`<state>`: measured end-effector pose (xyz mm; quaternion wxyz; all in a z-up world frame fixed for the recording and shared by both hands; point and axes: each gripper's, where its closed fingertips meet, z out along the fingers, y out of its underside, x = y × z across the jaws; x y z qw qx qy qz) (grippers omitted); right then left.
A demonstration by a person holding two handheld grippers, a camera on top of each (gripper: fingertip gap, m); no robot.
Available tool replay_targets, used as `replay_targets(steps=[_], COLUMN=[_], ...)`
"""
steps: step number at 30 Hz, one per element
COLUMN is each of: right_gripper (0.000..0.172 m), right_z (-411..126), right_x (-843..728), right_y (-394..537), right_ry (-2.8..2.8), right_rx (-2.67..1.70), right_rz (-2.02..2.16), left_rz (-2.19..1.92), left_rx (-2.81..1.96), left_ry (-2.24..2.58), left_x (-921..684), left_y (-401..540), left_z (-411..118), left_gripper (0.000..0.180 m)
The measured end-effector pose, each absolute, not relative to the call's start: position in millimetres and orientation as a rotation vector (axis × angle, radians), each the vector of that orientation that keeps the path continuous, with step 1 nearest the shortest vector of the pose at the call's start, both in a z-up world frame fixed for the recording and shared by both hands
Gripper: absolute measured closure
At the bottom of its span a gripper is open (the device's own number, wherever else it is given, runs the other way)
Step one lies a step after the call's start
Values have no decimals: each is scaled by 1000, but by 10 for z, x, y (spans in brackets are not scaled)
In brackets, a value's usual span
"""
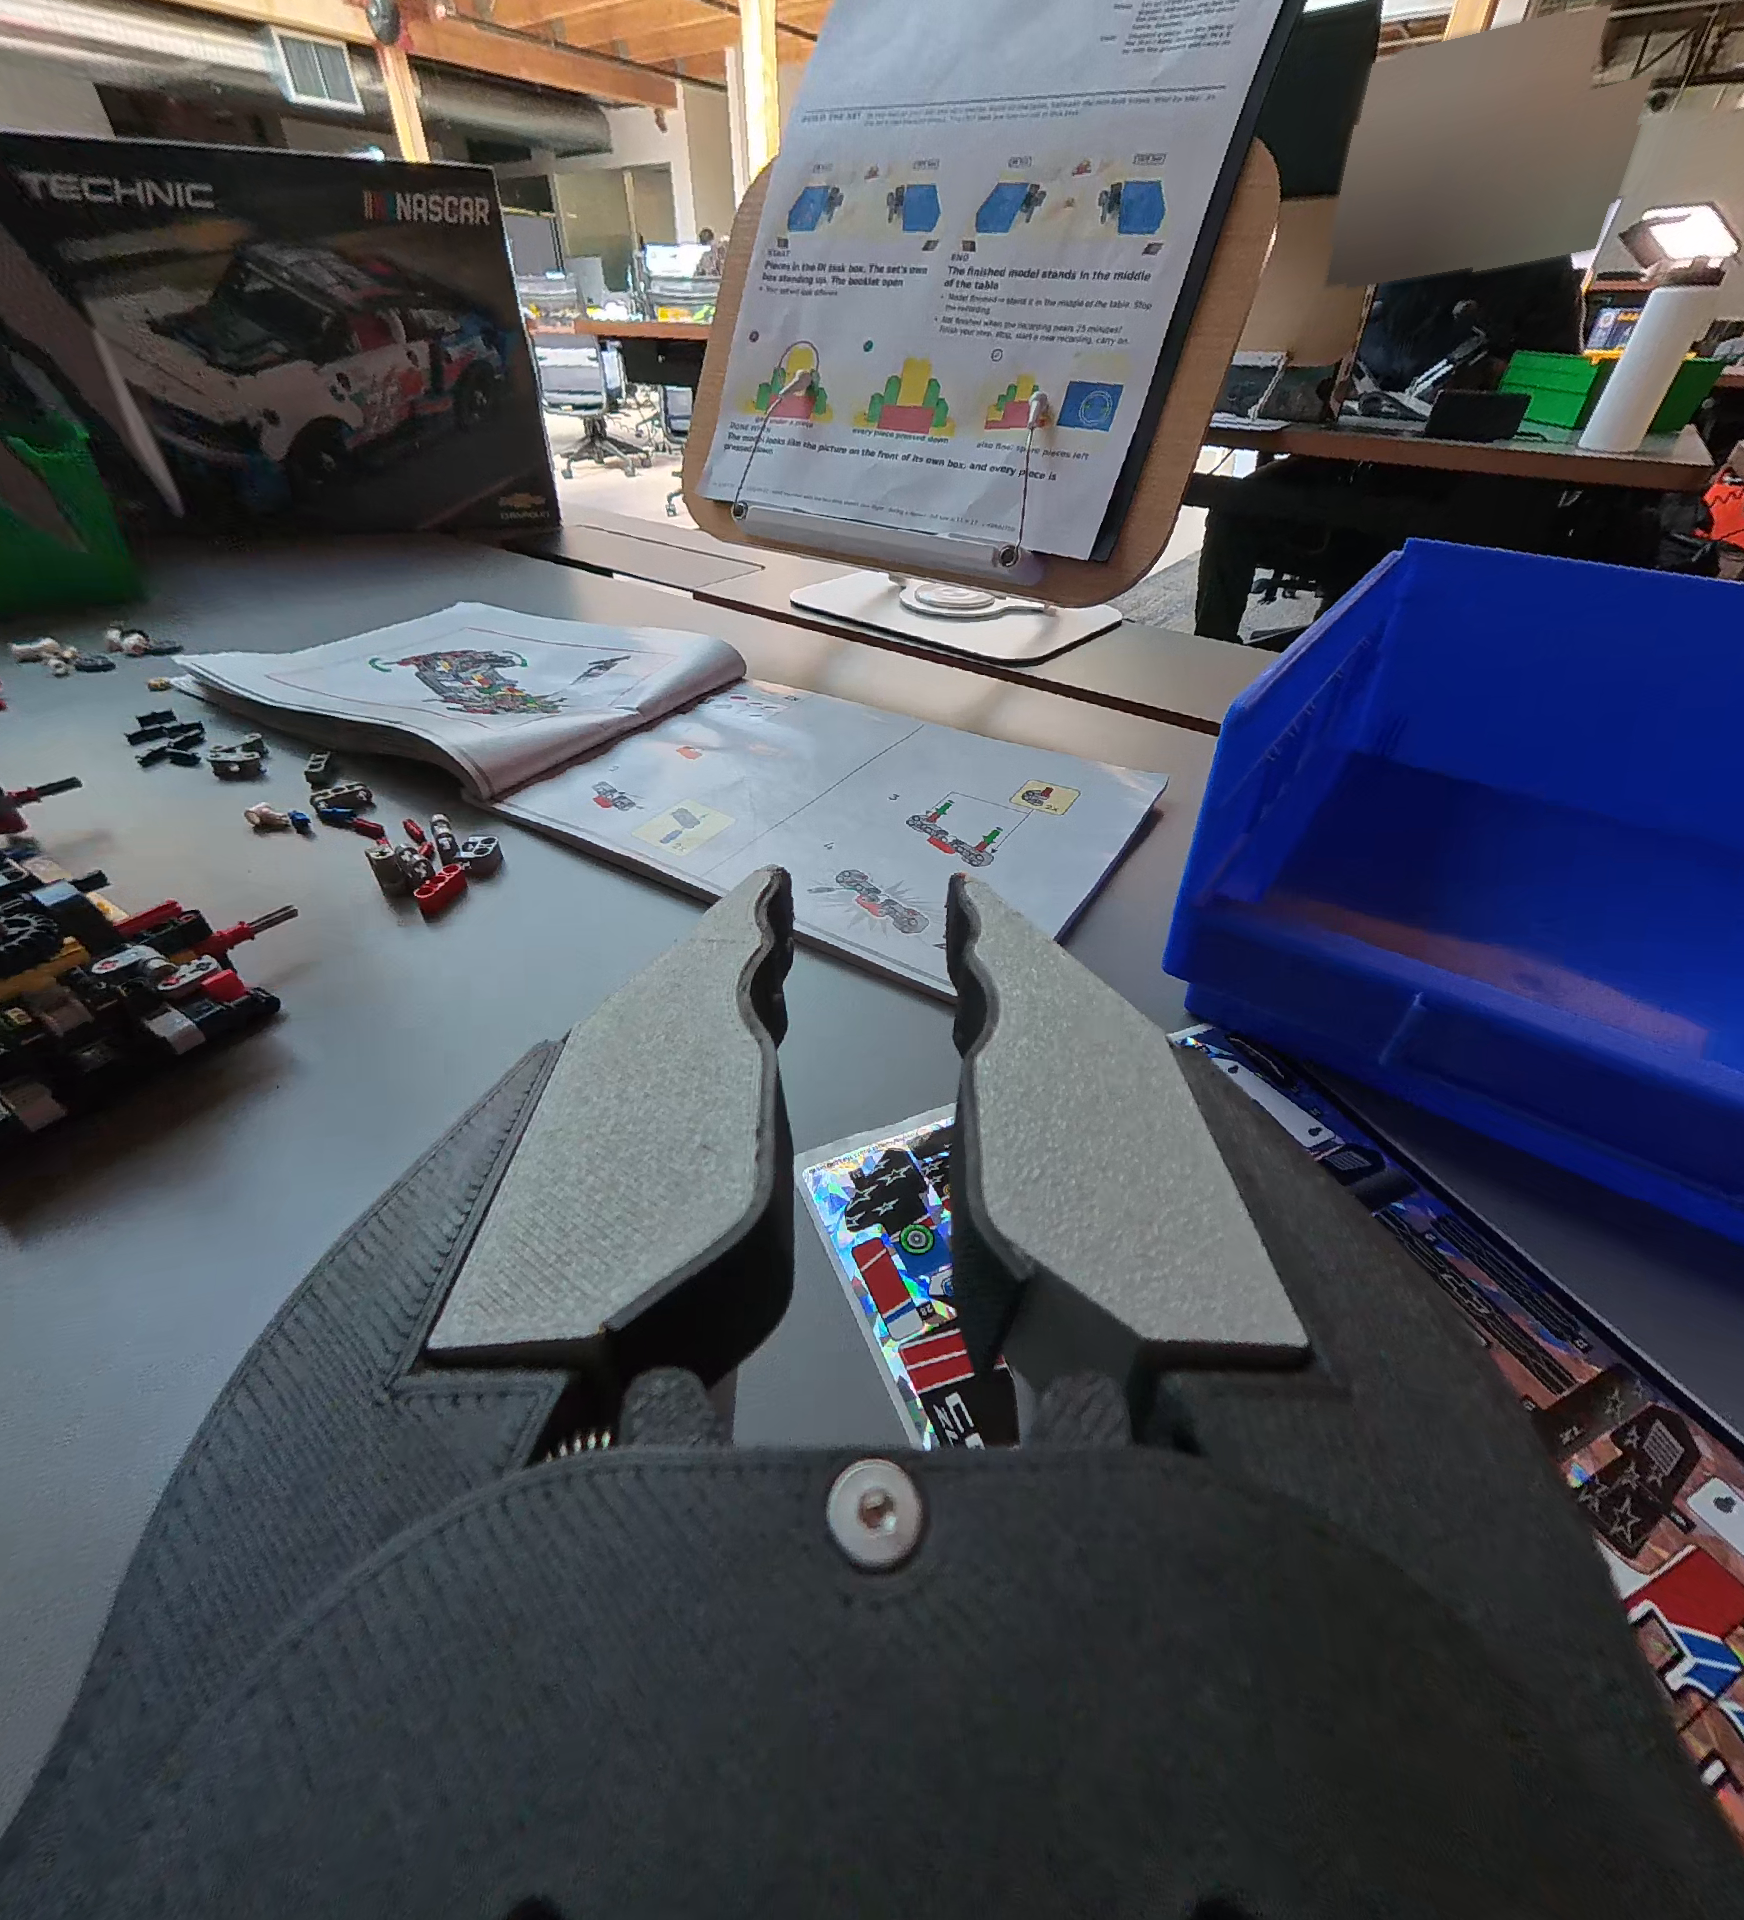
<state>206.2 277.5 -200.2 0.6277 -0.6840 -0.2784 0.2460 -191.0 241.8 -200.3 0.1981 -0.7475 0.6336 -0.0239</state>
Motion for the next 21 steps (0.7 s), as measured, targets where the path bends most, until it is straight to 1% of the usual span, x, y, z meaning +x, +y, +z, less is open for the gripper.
replay_targets(steps=[4,6,12,14,17,21], right_gripper=[145,145,145,145,145,145], right_z=[-2014,-2013,-1997,-1993,-1983,-1981], right_x=[2047,2049,2068,2070,2068,2054], right_y=[2774,2775,2779,2778,2770,2761], right_ry=[-648,-647,-632,-631,-629,-635], right_rx=[-1574,-1573,-1566,-1563,-1557,-1555], right_rz=[563,558,554,559,571,586], left_rz=[14,-32,14,86,196,156], left_rx=[-2041,-2061,-2242,-2303,-2308,-2283], left_ry=[1653,1635,1674,1684,1601,1469], left_x=[-2226,-2243,-2471,-2657,-2947,-3114], left_y=[2432,2417,2338,2291,2346,2384], left_z=[-1802,-1821,-2152,-2311,-2521,-2755], left_gripper=[152,154,163,166,164,161])
